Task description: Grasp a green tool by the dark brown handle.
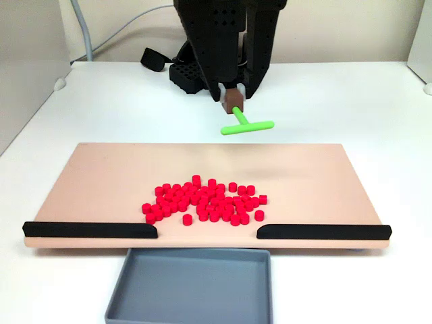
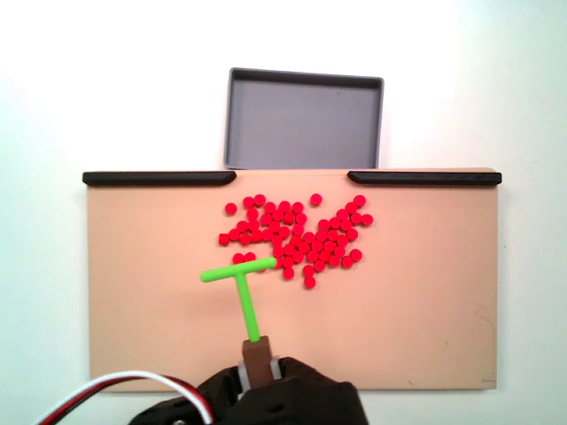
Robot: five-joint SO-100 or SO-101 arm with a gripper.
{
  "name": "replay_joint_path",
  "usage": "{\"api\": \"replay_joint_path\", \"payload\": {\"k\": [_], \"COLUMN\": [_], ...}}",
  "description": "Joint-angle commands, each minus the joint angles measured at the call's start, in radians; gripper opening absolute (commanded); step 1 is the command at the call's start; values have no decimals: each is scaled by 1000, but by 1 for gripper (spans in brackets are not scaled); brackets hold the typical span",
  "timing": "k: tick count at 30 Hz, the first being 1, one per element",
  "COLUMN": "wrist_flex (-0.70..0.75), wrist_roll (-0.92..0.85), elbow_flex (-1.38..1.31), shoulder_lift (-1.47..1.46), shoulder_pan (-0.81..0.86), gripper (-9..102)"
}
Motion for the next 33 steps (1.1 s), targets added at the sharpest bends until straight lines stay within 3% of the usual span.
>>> {"api": "replay_joint_path", "payload": {"k": [1,15,33], "wrist_flex": [-5,-12,-2], "wrist_roll": [-18,40,179], "elbow_flex": [-20,-20,-5], "shoulder_lift": [25,9,26], "shoulder_pan": [43,140,97], "gripper": [0,0,0]}}
